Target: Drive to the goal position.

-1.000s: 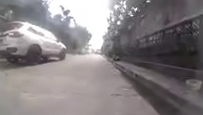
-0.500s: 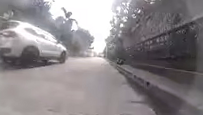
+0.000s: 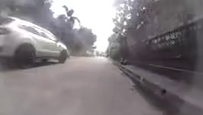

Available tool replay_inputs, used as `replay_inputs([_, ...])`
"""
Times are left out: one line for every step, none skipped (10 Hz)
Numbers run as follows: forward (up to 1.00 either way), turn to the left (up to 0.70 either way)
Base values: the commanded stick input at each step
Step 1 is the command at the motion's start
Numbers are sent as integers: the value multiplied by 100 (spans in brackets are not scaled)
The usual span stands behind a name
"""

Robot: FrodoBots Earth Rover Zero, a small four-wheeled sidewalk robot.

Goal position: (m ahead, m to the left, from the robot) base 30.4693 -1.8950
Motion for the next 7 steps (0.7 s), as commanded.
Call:
replay_inputs([100, 0])
replay_inputs([100, 0])
replay_inputs([100, 0])
replay_inputs([100, 0])
replay_inputs([100, 0])
replay_inputs([100, 0])
replay_inputs([100, 0])
